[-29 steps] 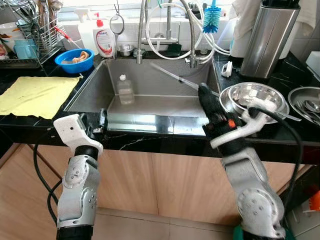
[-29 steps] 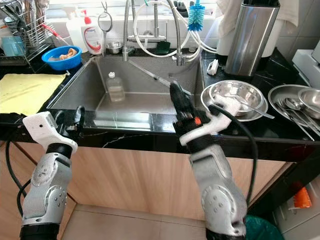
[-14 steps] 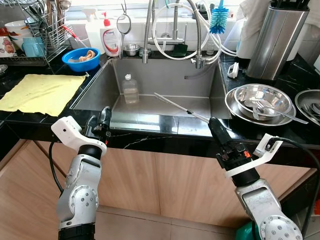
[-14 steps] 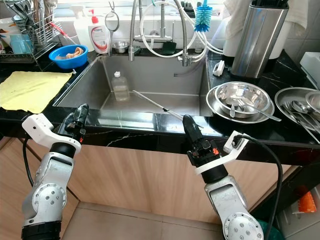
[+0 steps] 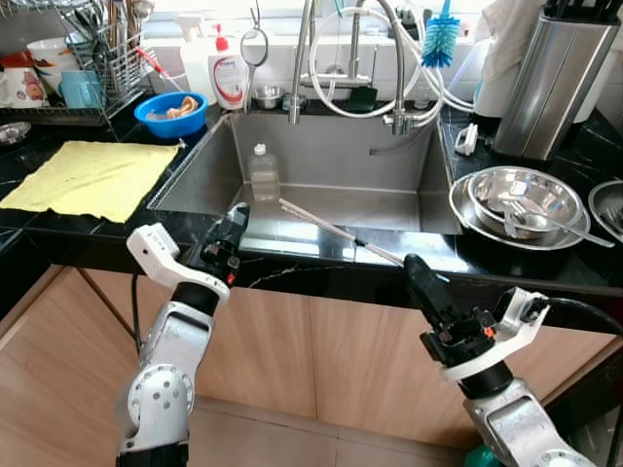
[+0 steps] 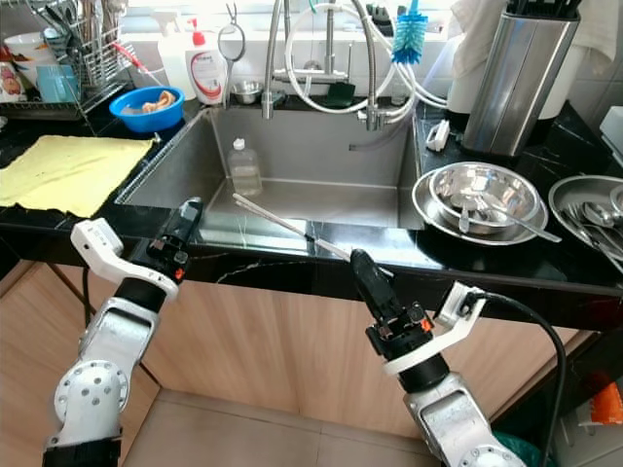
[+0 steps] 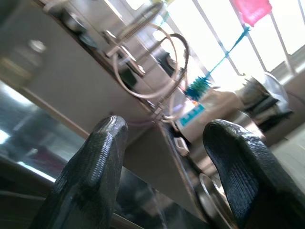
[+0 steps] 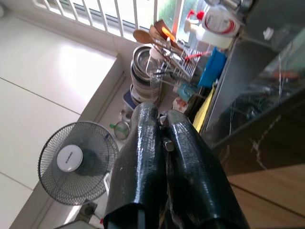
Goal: Kitchen organization
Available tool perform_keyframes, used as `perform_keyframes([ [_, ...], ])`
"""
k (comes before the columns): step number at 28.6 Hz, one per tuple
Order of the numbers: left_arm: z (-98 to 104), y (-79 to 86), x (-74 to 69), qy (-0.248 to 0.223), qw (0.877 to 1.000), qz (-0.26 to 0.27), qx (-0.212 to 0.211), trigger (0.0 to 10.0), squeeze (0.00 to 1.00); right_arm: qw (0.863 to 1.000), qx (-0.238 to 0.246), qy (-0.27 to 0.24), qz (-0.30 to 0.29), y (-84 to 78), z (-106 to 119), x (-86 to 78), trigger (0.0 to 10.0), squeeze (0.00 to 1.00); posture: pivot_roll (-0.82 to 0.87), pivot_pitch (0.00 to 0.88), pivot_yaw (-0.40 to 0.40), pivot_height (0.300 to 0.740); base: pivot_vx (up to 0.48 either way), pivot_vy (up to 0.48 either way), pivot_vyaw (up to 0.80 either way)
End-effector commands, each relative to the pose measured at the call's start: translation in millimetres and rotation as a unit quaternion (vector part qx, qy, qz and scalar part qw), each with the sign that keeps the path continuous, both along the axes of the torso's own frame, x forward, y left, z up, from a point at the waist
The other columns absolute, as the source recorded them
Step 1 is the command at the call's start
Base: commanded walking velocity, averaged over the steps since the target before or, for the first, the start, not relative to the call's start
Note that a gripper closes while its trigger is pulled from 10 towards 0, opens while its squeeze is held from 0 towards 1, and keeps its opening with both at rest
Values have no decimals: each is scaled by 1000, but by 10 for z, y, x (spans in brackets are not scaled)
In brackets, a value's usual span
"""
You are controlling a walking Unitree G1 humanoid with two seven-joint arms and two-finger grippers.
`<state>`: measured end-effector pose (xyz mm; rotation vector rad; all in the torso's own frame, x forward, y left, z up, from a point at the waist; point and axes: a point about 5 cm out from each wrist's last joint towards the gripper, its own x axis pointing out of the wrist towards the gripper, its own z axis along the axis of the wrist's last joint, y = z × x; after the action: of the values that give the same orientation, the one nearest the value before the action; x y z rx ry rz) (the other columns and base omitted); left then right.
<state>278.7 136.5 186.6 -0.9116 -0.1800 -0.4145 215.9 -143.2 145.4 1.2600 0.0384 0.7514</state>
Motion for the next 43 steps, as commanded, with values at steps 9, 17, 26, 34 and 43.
perform_keyframes([
  [9,118,-108,-102,-28,997,-65,-5,10000,0,999,15,15,32,62,-9,-14,10000,0,-66,0,68,740,0,0,0],
  [17,102,-113,-107,-23,997,-71,0,10000,0,998,26,7,58,109,30,-42,10000,0,-65,0,66,740,0,0,0],
  [26,113,-107,-112,-25,997,-76,-2,9725,0,997,26,8,74,159,17,-51,10000,0,-62,0,64,740,0,0,0],
  [34,130,-96,-133,-24,996,-86,-20,0,0,996,23,15,79,217,-13,-48,10000,0,-55,0,67,740,0,0,0],
  [43,128,-106,-180,-22,992,-116,-48,0,0,997,37,4,65,204,15,-8,10000,0,-50,0,71,740,0,0,0],
])
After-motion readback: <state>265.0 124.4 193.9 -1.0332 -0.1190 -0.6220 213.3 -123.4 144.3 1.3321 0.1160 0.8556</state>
